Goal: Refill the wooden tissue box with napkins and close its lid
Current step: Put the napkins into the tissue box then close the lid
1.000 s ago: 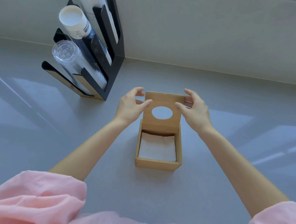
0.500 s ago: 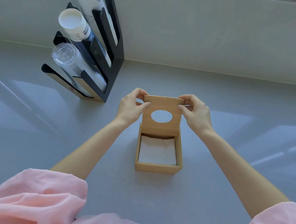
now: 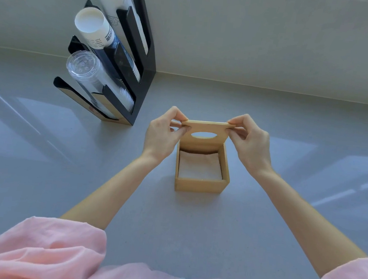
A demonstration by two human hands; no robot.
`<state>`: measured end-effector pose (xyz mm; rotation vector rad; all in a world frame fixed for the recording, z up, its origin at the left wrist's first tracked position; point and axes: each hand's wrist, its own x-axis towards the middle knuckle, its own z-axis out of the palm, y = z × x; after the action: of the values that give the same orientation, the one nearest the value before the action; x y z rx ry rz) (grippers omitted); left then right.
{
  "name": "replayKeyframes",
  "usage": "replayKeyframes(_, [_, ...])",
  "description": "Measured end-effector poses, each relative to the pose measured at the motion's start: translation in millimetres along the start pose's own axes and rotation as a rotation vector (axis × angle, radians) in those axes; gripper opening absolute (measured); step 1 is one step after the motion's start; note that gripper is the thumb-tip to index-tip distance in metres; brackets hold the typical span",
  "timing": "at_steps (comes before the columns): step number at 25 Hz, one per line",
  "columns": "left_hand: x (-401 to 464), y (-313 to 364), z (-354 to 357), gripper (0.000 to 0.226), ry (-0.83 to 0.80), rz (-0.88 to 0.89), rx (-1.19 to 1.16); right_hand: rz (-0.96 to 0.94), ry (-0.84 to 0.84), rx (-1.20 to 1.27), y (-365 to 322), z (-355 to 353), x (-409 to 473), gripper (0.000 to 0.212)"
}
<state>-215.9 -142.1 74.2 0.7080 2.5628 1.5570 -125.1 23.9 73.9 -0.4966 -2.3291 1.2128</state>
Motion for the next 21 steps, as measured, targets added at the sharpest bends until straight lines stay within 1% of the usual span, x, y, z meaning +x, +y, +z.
replayKeyframes(3, [-7,-9,2,0.015,-0.005,0.064,0.029,-0.086,0.006,-0.025,8,-1,-12,0.006])
replayKeyframes(6, [-22,-28,0,0.006,-0.017,0.219,0.087,-0.229,0.017,-0.13,25,0,-29,0.004])
replayKeyframes(9, [-40,-49,-3,0.013,-0.077,0.379,0.136,-0.362,-0.027,-0.22,44,2,-47,0.012])
replayKeyframes(12, [-56,-65,-4,0.024,-0.121,0.463,0.177,-0.419,-0.08,-0.258,59,5,-62,0.022])
replayKeyframes(15, [-63,-74,0,0.038,-0.119,0.485,0.222,-0.447,-0.096,-0.29,68,9,-71,0.027])
replayKeyframes(21, [-69,-87,4,0.039,-0.122,0.531,0.345,-0.504,-0.123,-0.306,81,15,-80,0.029])
